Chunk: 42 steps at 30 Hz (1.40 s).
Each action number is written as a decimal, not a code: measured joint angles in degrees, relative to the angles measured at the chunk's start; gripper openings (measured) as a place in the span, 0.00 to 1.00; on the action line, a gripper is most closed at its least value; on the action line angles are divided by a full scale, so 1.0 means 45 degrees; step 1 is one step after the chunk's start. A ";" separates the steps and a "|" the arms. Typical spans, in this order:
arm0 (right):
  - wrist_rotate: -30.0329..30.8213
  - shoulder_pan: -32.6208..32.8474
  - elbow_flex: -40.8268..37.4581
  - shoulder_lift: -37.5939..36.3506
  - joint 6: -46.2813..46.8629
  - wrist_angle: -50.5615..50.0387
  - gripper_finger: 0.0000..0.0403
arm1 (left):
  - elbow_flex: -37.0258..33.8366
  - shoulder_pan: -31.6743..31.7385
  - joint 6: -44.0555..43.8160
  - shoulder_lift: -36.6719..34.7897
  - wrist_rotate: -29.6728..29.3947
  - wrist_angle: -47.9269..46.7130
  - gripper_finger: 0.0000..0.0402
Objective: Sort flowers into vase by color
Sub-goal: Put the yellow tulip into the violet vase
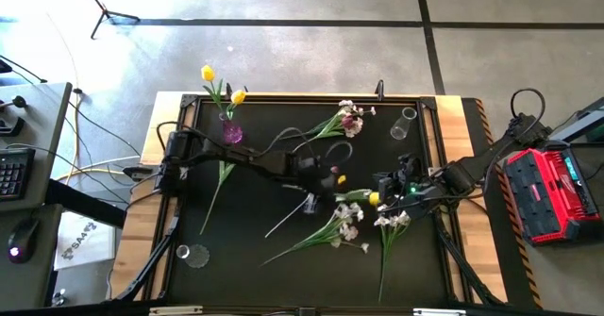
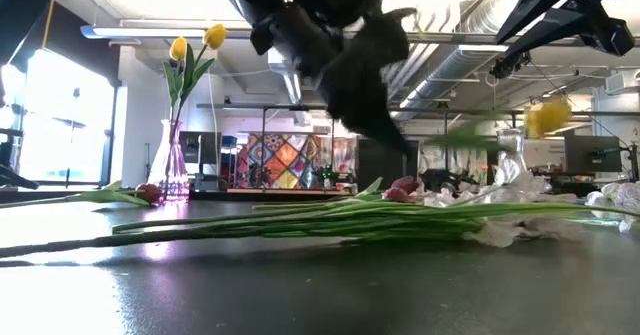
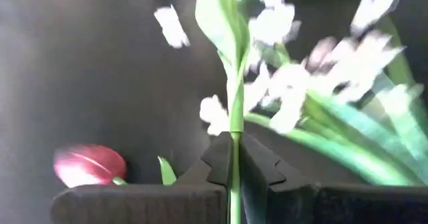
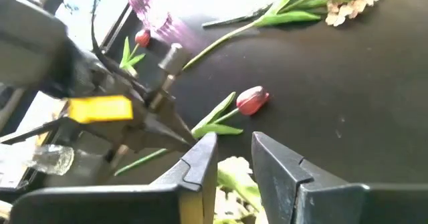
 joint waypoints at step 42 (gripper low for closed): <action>0.1032 0.0000 0.0000 -0.0073 0.1545 -0.2148 0.21 | -1.1796 0.4792 -0.2519 -0.9457 -0.2832 2.1330 0.00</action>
